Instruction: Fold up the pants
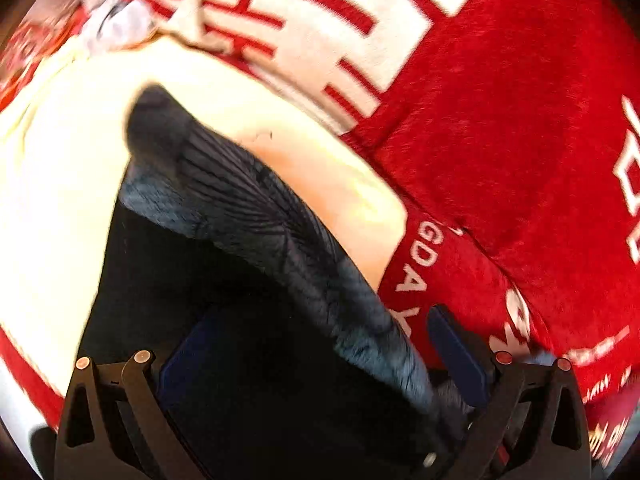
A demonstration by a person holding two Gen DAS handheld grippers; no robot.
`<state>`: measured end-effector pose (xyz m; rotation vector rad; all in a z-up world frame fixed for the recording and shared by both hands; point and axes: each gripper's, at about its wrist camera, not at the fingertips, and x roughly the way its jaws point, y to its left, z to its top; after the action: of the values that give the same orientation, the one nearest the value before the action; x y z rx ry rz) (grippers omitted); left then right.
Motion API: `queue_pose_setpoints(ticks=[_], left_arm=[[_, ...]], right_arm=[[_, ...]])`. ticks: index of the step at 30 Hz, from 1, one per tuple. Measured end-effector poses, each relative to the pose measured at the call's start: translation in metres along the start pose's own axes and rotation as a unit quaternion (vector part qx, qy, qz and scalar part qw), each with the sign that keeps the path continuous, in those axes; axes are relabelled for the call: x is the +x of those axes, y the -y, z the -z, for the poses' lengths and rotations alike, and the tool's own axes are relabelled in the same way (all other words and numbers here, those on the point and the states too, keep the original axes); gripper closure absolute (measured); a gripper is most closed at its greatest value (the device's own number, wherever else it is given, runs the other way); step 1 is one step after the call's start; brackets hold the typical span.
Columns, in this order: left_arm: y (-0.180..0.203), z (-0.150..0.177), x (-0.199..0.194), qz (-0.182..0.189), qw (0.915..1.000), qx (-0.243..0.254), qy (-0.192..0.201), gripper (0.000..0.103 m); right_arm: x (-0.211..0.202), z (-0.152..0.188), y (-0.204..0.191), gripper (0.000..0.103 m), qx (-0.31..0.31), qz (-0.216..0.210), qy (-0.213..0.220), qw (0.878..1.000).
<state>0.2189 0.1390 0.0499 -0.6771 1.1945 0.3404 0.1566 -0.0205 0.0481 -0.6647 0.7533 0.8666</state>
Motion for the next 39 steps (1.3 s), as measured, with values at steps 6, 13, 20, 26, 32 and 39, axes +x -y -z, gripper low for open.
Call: queue_pose_setpoints(ticks=[6, 13, 20, 26, 32, 39], left_arm=[[-0.012, 0.003, 0.033, -0.006, 0.9986, -0.039, -0.035, 0.075], [-0.022, 0.022, 0.021, 0.017, 0.9998, -0.011, 0.0, 0.084], [-0.02, 0.034, 0.006, 0.022, 0.9997, -0.005, 0.011, 0.085], [-0.013, 0.041, -0.002, 0.028, 0.9996, 0.002, 0.007, 0.085], [-0.024, 0.05, -0.043, 0.064, 0.9973, 0.03, 0.019, 0.085], [-0.056, 0.103, -0.089, 0.088, 0.9932, 0.067, 0.037, 0.084]], right_arm=[[-0.005, 0.006, -0.004, 0.097, 0.009, 0.009, 0.003, 1.0], [-0.004, 0.006, 0.009, 0.081, 0.016, -0.013, -0.006, 1.0], [0.018, 0.017, 0.07, 0.024, 0.03, -0.028, -0.069, 0.997], [0.02, 0.031, 0.096, 0.083, 0.091, -0.078, -0.088, 0.989], [-0.041, 0.038, 0.05, 0.087, 0.053, 0.009, -0.051, 0.997], [-0.121, 0.053, -0.028, 0.087, 0.029, 0.088, -0.038, 0.995]])
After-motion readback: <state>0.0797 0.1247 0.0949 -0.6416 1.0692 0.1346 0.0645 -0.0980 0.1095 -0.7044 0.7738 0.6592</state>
